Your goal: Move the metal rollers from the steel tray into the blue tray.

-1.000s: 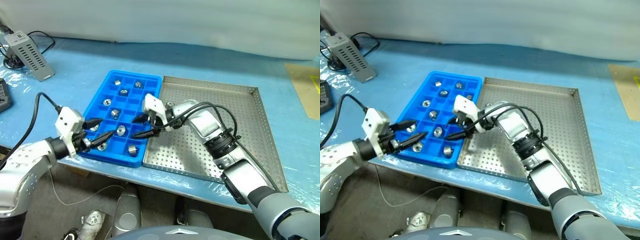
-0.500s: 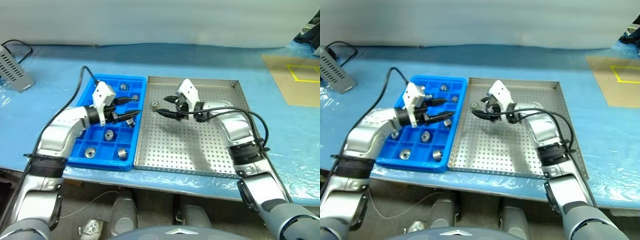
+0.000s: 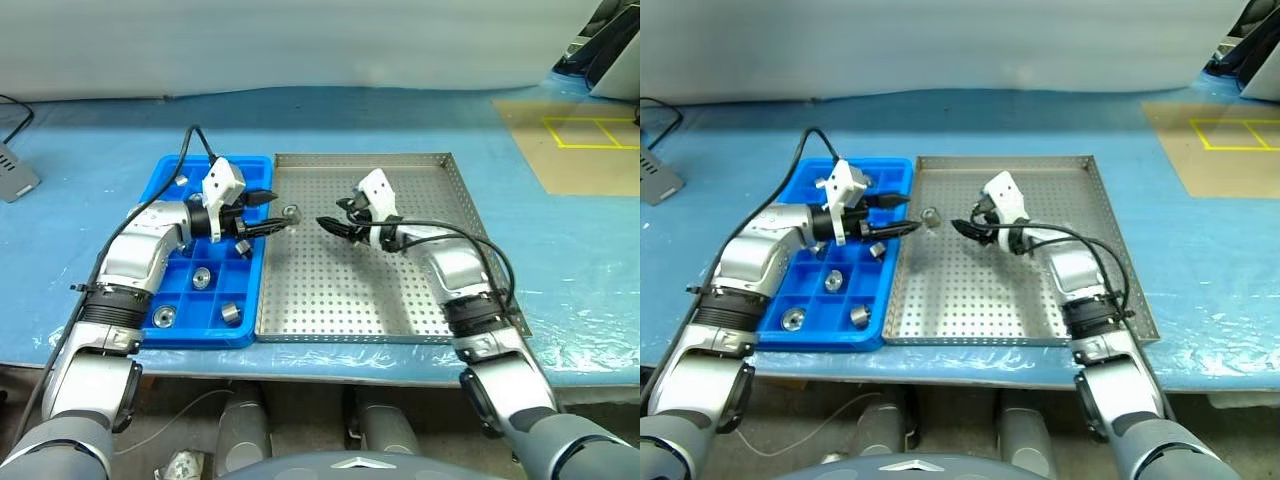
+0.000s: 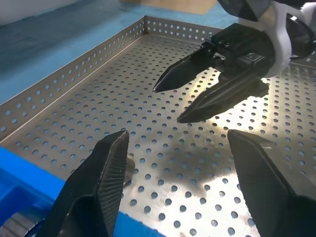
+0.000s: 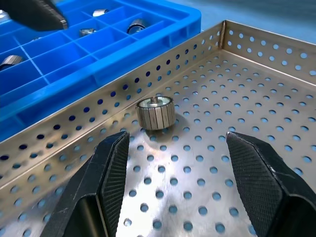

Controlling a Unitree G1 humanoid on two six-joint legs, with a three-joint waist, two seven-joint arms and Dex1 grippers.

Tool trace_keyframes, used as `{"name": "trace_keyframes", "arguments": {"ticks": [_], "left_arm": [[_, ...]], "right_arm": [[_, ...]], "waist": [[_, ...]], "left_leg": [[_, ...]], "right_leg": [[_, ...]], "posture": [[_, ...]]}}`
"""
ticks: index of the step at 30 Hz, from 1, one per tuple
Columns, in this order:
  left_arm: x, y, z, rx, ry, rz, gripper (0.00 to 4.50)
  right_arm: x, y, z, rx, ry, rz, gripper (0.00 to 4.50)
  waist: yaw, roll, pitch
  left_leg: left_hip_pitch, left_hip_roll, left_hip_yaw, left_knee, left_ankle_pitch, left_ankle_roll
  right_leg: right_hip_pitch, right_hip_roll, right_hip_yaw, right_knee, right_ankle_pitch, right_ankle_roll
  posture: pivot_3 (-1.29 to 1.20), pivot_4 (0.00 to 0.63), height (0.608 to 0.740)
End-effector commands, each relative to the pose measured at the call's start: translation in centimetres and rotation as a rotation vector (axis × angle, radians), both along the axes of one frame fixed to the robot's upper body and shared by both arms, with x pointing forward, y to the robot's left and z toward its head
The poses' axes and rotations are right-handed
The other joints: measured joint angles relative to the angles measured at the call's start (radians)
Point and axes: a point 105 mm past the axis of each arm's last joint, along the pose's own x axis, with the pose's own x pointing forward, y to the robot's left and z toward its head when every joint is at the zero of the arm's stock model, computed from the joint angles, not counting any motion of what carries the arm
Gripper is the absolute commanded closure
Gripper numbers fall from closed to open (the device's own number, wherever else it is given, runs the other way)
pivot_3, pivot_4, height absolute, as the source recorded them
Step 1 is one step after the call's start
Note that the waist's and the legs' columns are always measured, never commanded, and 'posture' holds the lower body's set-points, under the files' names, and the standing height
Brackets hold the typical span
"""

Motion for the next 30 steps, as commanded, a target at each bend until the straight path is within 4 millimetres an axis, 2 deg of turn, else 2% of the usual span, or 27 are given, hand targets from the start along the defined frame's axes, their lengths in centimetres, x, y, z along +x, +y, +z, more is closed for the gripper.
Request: {"name": "trace_keyframes", "arguments": {"ticks": [1,11,24,30], "left_arm": [[-0.2,1.1,1.7,-0.004,-0.060,0.035,1.12],[-1.3,2.5,1.4,0.010,-0.051,0.103,1.12],[-2.1,3.6,1.3,0.019,-0.044,0.155,1.12],[-2.1,3.5,1.3,0.022,-0.045,0.163,1.12]], "right_arm": [[1.4,0.3,0.7,0.007,-0.053,-0.033,1.22],[2.1,3.9,-0.1,0.003,-0.055,0.051,1.22],[2.7,6.3,-0.7,0.009,-0.045,0.060,1.22],[2.5,6.8,-1.8,-0.012,-0.032,0.048,1.22]], "waist": [[0.002,0.000,0.000],[0.016,0.000,0.000],[0.028,0.001,0.001],[0.028,0.001,0.001]], "left_leg": [[0.000,0.000,0.000,0.001,0.000,0.000],[0.000,0.001,0.000,0.002,-0.001,0.001],[-0.001,0.002,0.000,0.002,-0.001,0.001],[0.000,0.002,0.000,0.002,-0.001,0.001]], "right_leg": [[0.000,0.000,0.000,0.000,0.000,0.000],[0.001,0.000,-0.001,0.001,0.000,0.000],[0.001,0.000,-0.002,0.001,0.000,0.000],[0.001,0.000,-0.002,0.001,0.000,0.000]], "posture": [[-0.16,0.150,0.740],[-0.07,0.150,0.740],[-0.03,0.150,0.740],[-0.03,0.150,0.740]]}}
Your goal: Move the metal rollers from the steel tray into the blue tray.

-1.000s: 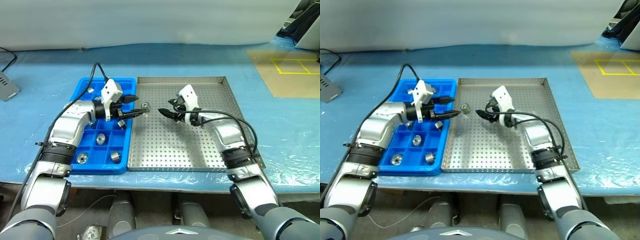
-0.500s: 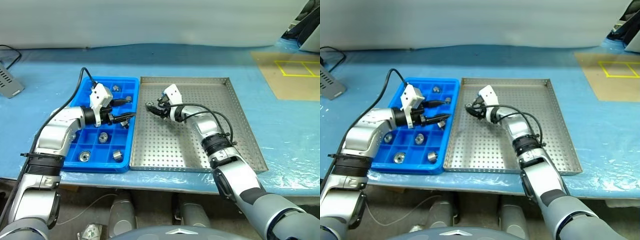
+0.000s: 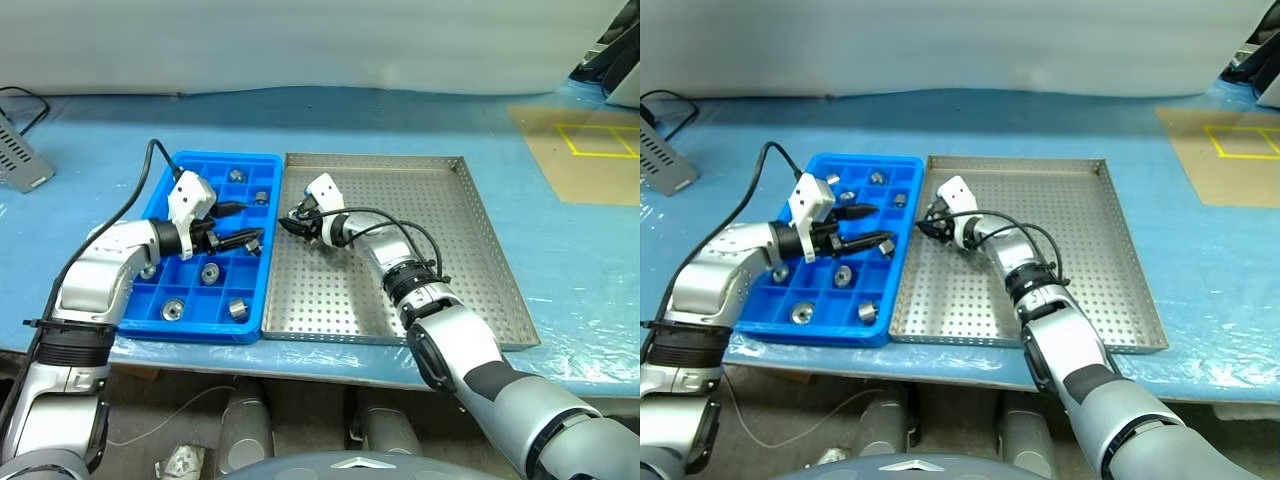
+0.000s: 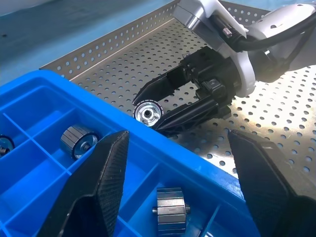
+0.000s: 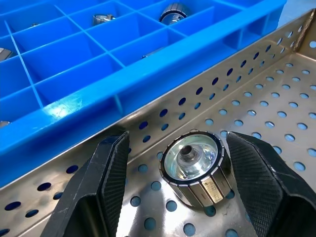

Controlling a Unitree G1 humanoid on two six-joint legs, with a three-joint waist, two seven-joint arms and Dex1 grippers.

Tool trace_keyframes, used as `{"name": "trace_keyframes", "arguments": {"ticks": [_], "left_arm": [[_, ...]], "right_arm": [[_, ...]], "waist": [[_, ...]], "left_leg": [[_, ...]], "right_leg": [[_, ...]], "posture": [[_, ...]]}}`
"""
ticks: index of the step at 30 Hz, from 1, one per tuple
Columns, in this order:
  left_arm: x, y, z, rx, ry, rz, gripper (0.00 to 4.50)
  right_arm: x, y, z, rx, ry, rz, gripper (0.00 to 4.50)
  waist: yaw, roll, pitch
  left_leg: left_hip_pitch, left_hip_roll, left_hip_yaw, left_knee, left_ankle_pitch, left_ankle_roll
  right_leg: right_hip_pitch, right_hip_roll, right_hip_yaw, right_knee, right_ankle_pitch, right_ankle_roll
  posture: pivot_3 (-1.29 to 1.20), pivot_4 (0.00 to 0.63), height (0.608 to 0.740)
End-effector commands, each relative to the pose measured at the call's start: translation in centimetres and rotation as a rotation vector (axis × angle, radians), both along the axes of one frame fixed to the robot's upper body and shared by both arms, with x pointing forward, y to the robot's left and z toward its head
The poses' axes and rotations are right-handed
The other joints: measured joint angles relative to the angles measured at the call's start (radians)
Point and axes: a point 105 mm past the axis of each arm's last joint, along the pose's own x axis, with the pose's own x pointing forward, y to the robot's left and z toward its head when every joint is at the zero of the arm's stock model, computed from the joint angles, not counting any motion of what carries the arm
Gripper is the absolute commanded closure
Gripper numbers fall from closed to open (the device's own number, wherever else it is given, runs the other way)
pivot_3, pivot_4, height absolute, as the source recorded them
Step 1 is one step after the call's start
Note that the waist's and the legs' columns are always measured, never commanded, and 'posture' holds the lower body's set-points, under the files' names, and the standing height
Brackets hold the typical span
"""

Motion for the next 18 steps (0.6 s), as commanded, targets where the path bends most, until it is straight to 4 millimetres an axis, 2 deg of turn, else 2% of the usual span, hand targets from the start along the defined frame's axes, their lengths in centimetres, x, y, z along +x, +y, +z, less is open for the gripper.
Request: {"name": "trace_keyframes", "arguments": {"ticks": [1,4,5,8,13,18], "left_arm": [[-0.1,0.2,1.6,-0.004,-0.057,0.004,1.12],[0.0,0.0,1.6,-0.005,-0.056,0.001,1.12],[0.0,0.0,1.5,-0.004,-0.055,0.001,1.12],[0.1,0.1,1.4,-0.002,-0.053,0.003,1.12],[0.1,0.0,1.5,-0.005,-0.054,0.002,1.12],[-0.1,-0.1,1.8,-0.012,-0.059,-0.011,1.12]], "right_arm": [[0.3,0.6,1.0,0.017,-0.043,-0.006,1.22],[0.2,0.8,1.1,0.027,-0.042,-0.002,1.22],[0.2,0.8,1.1,0.028,-0.041,0.002,1.63],[0.2,0.7,0.8,0.013,-0.039,-0.009,2.48],[0.5,0.1,1.5,0.034,-0.064,-0.024,2.48],[0.3,-0.7,3.4,0.046,-0.110,0.027,2.48]], "waist": [[0.000,0.000,0.000],[0.000,0.000,0.000],[0.000,0.000,0.000],[0.000,0.000,0.000],[0.000,0.000,0.000],[0.001,0.000,0.000]], "left_leg": [[0.000,0.000,0.000,0.000,0.000,0.000],[0.000,0.000,0.000,0.000,0.000,0.000],[0.000,0.000,0.000,0.000,0.000,0.000],[0.000,0.000,0.000,0.000,0.000,0.000],[0.000,0.000,0.000,0.000,0.000,0.000],[-0.001,0.000,0.000,0.000,0.000,0.000]], "right_leg": [[0.000,0.000,0.000,0.000,0.000,0.000],[0.000,0.000,0.000,0.000,0.000,0.000],[0.000,0.000,0.000,0.000,0.000,0.000],[0.000,0.000,0.000,0.000,0.000,0.000],[0.000,0.000,0.000,0.000,0.000,0.000],[0.000,0.000,0.000,-0.001,0.000,0.000]], "posture": [[-0.03,0.150,0.740],[-0.03,0.150,0.740],[-0.04,0.150,0.740],[-0.04,0.150,0.740],[-0.04,0.150,0.740],[-0.04,0.150,0.740]]}}
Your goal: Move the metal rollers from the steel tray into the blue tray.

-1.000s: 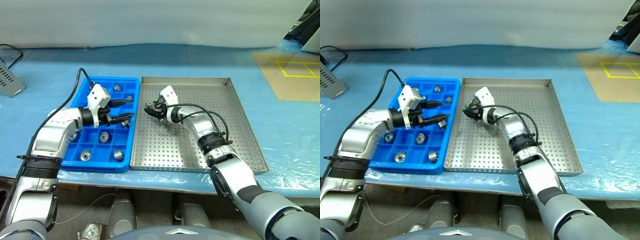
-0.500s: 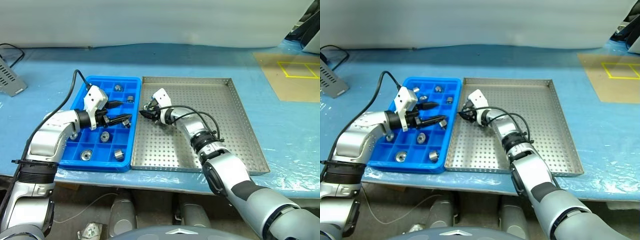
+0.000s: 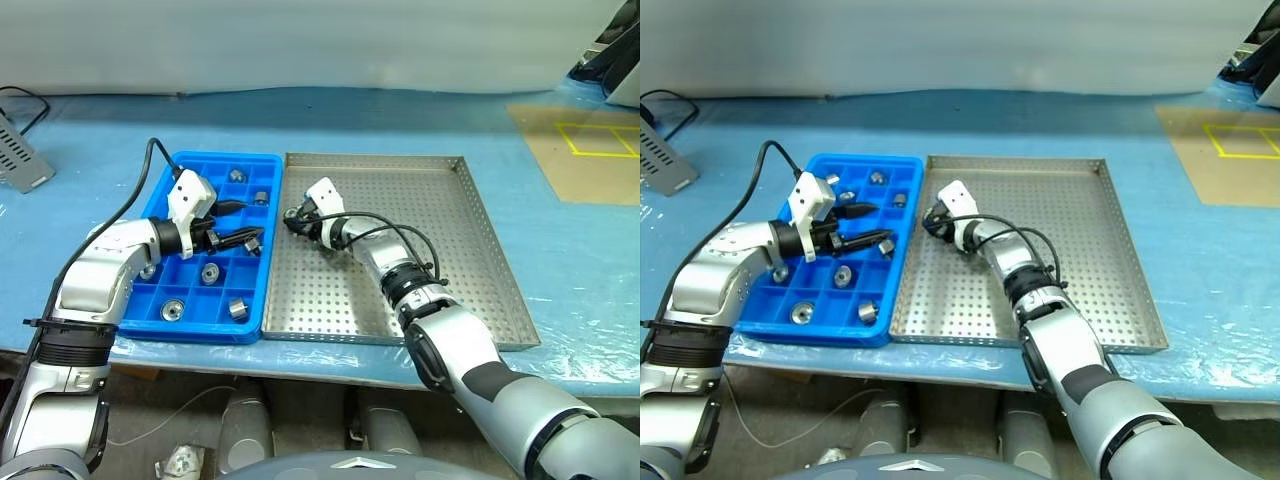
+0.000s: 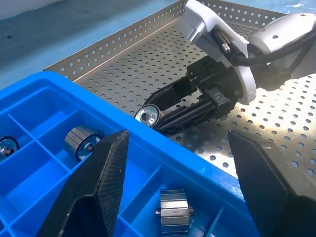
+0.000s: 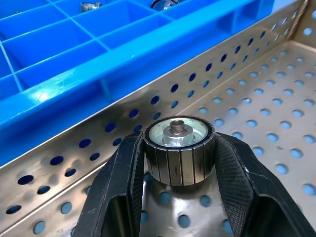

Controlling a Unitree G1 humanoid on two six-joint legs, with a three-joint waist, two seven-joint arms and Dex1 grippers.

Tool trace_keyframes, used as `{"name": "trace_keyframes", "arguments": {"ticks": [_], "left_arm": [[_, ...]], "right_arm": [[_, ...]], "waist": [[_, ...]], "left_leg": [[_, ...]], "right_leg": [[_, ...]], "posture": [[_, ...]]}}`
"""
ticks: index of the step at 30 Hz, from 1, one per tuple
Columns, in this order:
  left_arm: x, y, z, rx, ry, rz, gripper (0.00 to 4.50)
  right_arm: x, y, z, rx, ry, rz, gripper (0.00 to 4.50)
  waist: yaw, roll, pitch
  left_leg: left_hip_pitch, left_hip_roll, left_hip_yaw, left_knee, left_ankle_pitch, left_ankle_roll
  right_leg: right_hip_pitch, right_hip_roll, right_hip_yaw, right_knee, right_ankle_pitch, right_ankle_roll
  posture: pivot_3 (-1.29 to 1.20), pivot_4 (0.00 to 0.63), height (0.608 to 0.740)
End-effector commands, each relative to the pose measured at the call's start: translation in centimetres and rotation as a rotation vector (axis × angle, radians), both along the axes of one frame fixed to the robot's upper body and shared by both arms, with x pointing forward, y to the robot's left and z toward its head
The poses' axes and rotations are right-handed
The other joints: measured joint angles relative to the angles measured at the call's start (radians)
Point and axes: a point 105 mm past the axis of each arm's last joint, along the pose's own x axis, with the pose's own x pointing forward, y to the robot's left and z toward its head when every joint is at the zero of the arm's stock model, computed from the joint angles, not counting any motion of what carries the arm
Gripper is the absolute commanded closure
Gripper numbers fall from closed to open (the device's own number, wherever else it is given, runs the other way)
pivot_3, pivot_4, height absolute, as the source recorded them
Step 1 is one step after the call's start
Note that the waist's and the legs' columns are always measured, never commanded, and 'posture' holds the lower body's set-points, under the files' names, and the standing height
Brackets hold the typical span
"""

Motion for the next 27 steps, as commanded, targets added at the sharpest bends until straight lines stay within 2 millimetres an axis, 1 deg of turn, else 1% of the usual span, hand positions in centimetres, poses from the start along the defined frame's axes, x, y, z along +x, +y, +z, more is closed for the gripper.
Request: {"name": "trace_keyframes", "arguments": {"ticks": [1,5,8,11,13,16,17,20,23,27], "left_arm": [[-0.1,-0.1,1.7,-0.012,-0.054,-0.016,1.12],[-0.1,-0.6,1.8,-0.023,-0.064,-0.031,1.12],[-0.1,-0.7,1.8,-0.027,-0.065,-0.032,1.12],[-0.1,0.1,2.2,-0.028,-0.082,0.009,1.12],[-0.3,1.1,2.8,-0.041,-0.097,0.053,1.12],[-1.5,2.4,3.1,-0.037,-0.110,0.105,1.12],[-1.9,2.9,3.1,-0.030,-0.113,0.128,1.12],[-2.5,4.3,3.0,-0.028,-0.120,0.203,1.12],[-3.4,5.2,2.9,-0.024,-0.124,0.256,1.12],[-5.1,6.5,2.8,-0.028,-0.134,0.349,1.12]], "right_arm": [[-0.2,-0.1,3.4,0.049,-0.093,0.067,2.48],[-1.1,-1.7,5.7,0.041,-0.149,0.126,2.48],[-1.7,-2.1,7.1,0.041,-0.174,0.150,2.48],[-2.5,-1.2,8.4,0.049,-0.196,0.203,2.48],[-3.1,-0.4,9.1,0.049,-0.221,0.234,2.48],[-4.4,1.6,10.4,0.082,-0.241,0.322,2.48],[-4.7,2.3,10.6,0.088,-0.242,0.354,2.48],[-5.2,3.8,10.7,0.086,-0.240,0.418,2.48],[-5.6,5.1,10.7,0.086,-0.230,0.475,2.48],[-5.7,6.9,10.4,0.076,-0.223,0.537,2.48]], "waist": [[0.001,0.000,0.000],[0.004,0.000,0.000],[0.002,0.000,0.000],[-0.006,0.000,0.000],[-0.007,0.000,0.000],[-0.007,0.000,0.000],[-0.004,0.000,0.000],[0.007,0.000,0.000],[0.026,0.000,0.000],[0.055,0.000,0.000]], "left_leg": [[0.000,0.000,0.000,0.000,0.000,0.000],[0.000,0.000,0.000,-0.001,0.000,0.000],[0.000,0.000,0.000,-0.001,0.000,0.000],[0.001,0.000,0.000,-0.002,0.000,0.000],[0.001,0.000,0.000,-0.004,0.000,0.000],[0.001,0.000,0.000,-0.007,0.000,-0.001],[0.001,0.000,0.000,-0.008,0.000,-0.001],[0.001,-0.001,0.000,-0.012,0.001,-0.001],[0.001,0.000,0.000,-0.012,0.001,-0.001],[0.001,0.000,0.000,-0.014,0.001,-0.001]], "right_leg": [[0.000,0.000,0.000,0.000,0.000,0.000],[0.000,0.000,0.000,-0.001,0.000,0.000],[0.000,0.000,0.000,-0.001,0.000,0.000],[0.000,0.000,0.000,-0.001,0.000,0.000],[-0.001,0.000,0.000,-0.001,0.000,0.000],[-0.002,0.001,0.000,-0.002,0.000,0.000],[-0.002,0.001,0.000,-0.003,-0.001,-0.001],[-0.003,0.000,-0.001,-0.004,-0.001,-0.001],[-0.003,0.000,-0.001,-0.005,-0.001,-0.001],[-0.003,0.000,-0.002,-0.005,-0.002,-0.002]], "posture": [[-0.04,0.150,0.740],[-0.05,0.150,0.740],[-0.05,0.150,0.740],[-0.05,0.150,0.740],[-0.02,0.150,0.740],[0.00,0.150,0.740],[0.06,0.150,0.740],[0.14,0.150,0.740],[0.22,0.150,0.740],[0.33,0.150,0.740]]}}
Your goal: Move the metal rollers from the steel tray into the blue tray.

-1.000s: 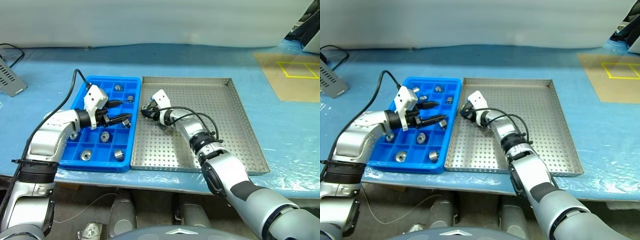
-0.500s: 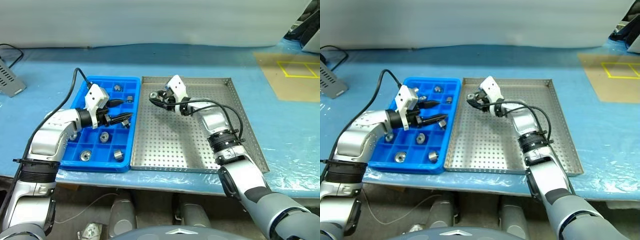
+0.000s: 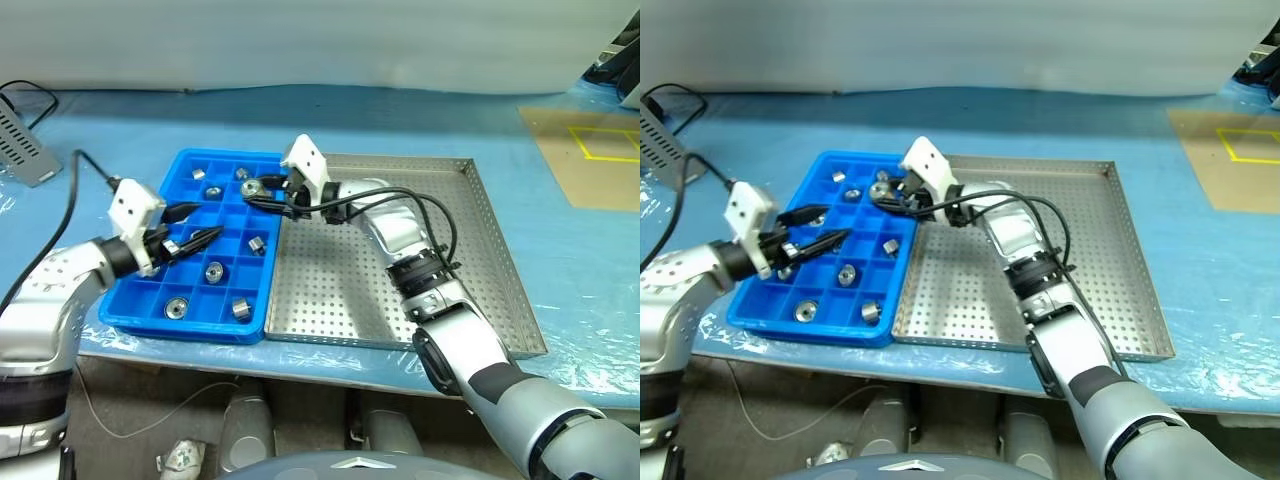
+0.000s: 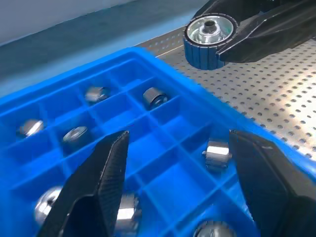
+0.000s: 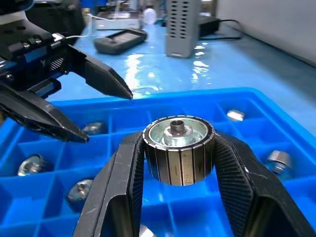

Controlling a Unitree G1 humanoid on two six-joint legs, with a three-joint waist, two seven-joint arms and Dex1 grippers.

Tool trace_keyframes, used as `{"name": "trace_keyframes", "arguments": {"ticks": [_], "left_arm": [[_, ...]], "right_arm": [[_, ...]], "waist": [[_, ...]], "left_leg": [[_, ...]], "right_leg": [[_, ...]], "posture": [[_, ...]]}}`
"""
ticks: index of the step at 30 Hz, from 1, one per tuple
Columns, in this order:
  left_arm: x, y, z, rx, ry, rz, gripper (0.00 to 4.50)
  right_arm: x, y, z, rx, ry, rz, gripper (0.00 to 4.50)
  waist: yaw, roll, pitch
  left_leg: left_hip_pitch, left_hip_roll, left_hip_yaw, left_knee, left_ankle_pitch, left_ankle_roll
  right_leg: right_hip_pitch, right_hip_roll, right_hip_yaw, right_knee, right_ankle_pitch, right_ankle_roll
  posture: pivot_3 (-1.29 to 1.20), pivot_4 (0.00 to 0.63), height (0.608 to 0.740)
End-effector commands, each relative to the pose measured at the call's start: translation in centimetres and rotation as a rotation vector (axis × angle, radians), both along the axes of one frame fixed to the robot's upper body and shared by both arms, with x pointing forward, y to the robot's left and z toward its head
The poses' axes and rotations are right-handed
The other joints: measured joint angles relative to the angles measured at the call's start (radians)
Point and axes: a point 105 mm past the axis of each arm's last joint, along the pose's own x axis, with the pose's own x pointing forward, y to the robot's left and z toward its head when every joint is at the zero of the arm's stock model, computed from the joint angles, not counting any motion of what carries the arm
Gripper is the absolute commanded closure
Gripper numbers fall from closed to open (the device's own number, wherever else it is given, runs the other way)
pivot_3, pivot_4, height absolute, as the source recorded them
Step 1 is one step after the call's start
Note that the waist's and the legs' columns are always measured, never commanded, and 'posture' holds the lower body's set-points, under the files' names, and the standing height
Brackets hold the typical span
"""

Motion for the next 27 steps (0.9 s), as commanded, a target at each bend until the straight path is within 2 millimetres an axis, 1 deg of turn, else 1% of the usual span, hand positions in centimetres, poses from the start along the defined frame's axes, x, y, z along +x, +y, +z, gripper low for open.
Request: {"name": "trace_keyframes", "arguments": {"ticks": [1,4,6,10,12,16,20,24,27], "left_arm": [[-1.5,1.1,1.8,0.005,-0.073,0.076,1.12],[-3.3,2.4,1.5,0.001,-0.079,0.176,1.12],[-4.2,3.2,1.3,-0.001,-0.077,0.229,1.12],[-5.5,4.0,1.2,-0.003,-0.076,0.303,1.12],[-5.9,4.3,1.2,-0.004,-0.079,0.330,1.12],[-6.2,4.2,1.1,-0.013,-0.079,0.349,1.12],[-6.3,3.7,0.8,-0.023,-0.074,0.348,1.12],[-5.9,3.3,0.6,-0.034,-0.067,0.334,1.12],[-5.5,3.1,0.7,-0.041,-0.063,0.315,1.12]], "right_arm": [[-0.5,1.7,1.5,0.024,-0.058,0.070,2.48],[-0.8,3.4,2.1,0.031,-0.066,0.118,2.48],[-1.0,4.1,2.1,0.027,-0.070,0.143,2.48],[-1.4,5.4,1.6,-0.002,-0.062,0.187,2.48],[-1.5,6.0,1.0,-0.025,-0.044,0.194,2.48],[-1.1,6.8,-0.1,-0.052,0.011,0.162,2.48],[-0.1,7.0,-0.7,-0.060,0.046,0.074,2.48],[0.6,6.7,-1.0,-0.076,0.036,0.028,2.48],[0.4,6.6,-1.1,-0.076,0.039,0.043,2.48]], "waist": [[0.014,0.000,0.000],[0.030,0.000,0.000],[0.041,0.000,0.000],[0.069,0.000,0.001],[0.087,0.000,0.001],[0.116,0.001,0.001],[0.136,0.001,0.001],[0.141,0.001,0.001],[0.139,0.001,0.001]], "left_leg": [[0.000,0.000,0.000,-0.001,0.000,0.000],[-0.001,0.002,0.000,-0.001,0.000,0.000],[-0.002,0.004,0.000,-0.002,0.000,0.000],[-0.002,0.005,-0.001,-0.004,0.000,-0.001],[-0.003,0.006,-0.002,-0.004,0.000,-0.001],[-0.003,0.006,-0.005,-0.004,0.000,-0.001],[-0.004,0.005,-0.009,-0.004,0.000,-0.001],[-0.007,0.005,-0.009,-0.004,0.000,-0.001],[-0.009,0.005,-0.009,-0.003,0.000,-0.001]], "right_leg": [[0.000,0.000,0.000,0.000,0.000,0.000],[-0.001,0.000,0.000,-0.001,0.000,0.000],[-0.002,0.000,0.000,-0.001,-0.001,-0.001],[-0.004,0.000,-0.001,-0.001,-0.001,-0.001],[-0.004,0.000,-0.001,-0.001,-0.001,-0.001],[-0.005,0.000,0.000,-0.001,-0.001,-0.001],[-0.006,0.000,0.000,-0.001,-0.001,-0.001],[-0.010,0.000,0.000,0.000,-0.001,-0.001],[-0.012,0.000,0.000,0.000,-0.001,-0.001]], "posture": [[0.35,0.150,0.740],[0.41,0.150,0.740],[0.43,0.150,0.740],[0.50,0.150,0.740],[0.51,0.150,0.740],[0.53,0.150,0.740],[0.52,0.150,0.740],[0.50,0.150,0.740],[0.47,0.150,0.740]]}}
